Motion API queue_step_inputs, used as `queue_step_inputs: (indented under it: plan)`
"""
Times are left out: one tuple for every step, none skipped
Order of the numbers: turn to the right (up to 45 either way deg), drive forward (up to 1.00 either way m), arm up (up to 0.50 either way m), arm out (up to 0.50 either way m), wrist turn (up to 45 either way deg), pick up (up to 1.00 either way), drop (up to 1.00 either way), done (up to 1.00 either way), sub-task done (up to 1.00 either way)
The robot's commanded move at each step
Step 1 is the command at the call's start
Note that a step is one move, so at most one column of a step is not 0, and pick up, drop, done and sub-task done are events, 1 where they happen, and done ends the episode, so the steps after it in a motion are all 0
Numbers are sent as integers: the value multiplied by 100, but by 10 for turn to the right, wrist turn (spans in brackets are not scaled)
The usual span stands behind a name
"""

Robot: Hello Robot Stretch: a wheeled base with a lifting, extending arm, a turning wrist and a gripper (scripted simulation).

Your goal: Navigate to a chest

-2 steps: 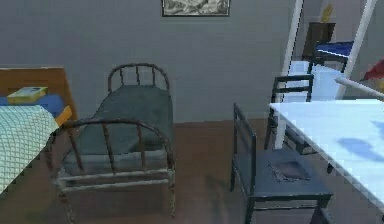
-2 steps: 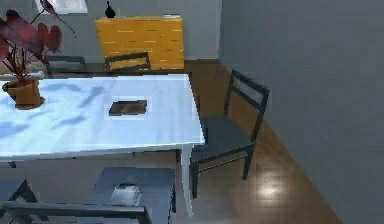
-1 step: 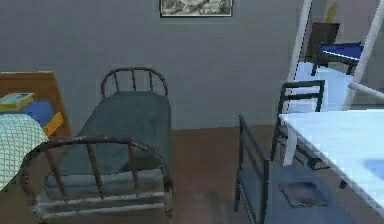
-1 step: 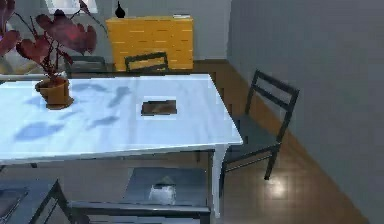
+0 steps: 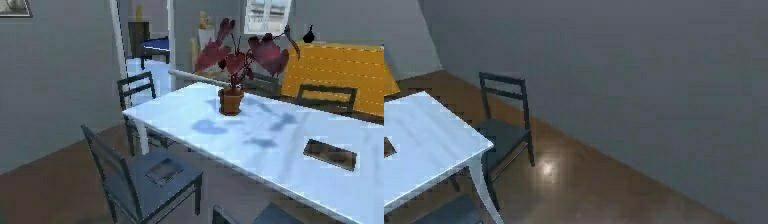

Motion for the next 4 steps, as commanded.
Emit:
queue_step_inputs:
  plan:
    - [450,0,0,0,0,0,0,0,0]
    - [450,0,0,0,0,0,0,0,0]
    - [120,0,0,0,0,0,0,0,0]
    - [30,0,0,0,0,0,0,0,0]
